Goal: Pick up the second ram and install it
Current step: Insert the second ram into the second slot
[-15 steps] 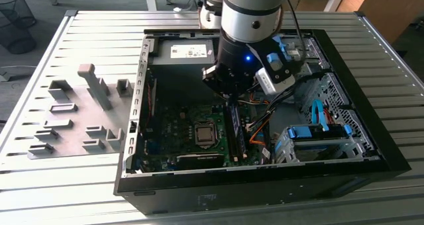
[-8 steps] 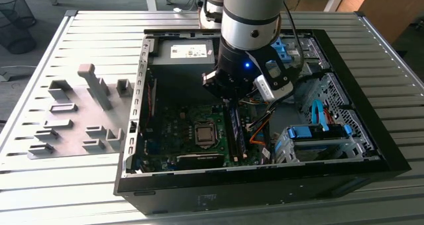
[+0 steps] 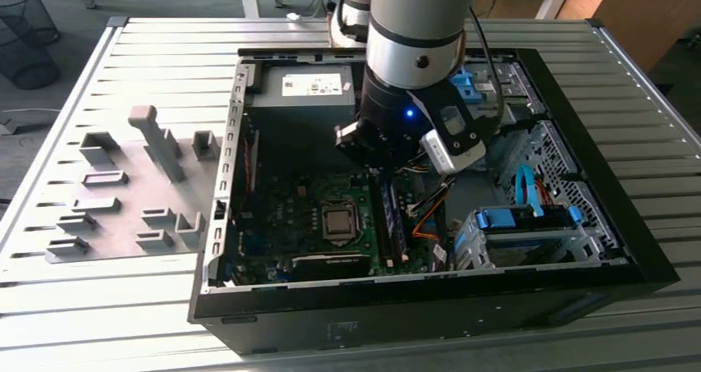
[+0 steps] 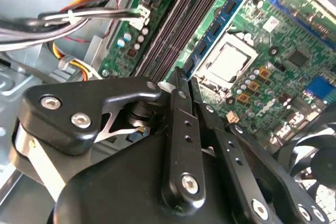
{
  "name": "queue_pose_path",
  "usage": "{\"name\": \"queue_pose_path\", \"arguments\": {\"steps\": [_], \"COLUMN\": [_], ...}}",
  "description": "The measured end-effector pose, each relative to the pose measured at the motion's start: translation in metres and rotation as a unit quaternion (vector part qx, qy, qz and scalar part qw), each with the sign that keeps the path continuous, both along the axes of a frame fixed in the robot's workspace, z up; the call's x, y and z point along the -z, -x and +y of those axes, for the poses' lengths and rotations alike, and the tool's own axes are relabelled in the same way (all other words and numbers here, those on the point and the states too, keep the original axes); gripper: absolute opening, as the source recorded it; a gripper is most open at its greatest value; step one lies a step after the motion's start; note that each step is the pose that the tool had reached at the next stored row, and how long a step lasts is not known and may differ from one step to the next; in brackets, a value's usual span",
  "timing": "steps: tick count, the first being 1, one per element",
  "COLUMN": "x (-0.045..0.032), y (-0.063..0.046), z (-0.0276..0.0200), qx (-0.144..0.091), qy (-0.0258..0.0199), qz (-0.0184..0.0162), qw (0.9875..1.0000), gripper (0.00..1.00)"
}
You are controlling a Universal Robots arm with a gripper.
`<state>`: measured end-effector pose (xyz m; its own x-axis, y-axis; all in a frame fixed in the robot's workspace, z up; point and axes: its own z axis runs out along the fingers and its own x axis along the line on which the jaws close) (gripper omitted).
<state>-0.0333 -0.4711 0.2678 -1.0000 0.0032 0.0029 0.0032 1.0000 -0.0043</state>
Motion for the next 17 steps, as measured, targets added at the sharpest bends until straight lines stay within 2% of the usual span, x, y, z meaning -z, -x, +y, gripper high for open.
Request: {"name": "queue_pose_path", "arguments": {"steps": [9, 15, 17], "x": [0.0159, 0.0171, 0.0204], "y": [-0.001, -0.001, -0.001], "z": [-0.0011, -0.0013, -0.0025], "qx": [0.005, 0.005, 0.003], "qy": [0.0, -0.0001, -0.0002], "qz": [0.0, 0.0, 0.0], "qw": [1.0, 1.0, 1.0], "gripper": [0.14, 0.14, 0.14]}}
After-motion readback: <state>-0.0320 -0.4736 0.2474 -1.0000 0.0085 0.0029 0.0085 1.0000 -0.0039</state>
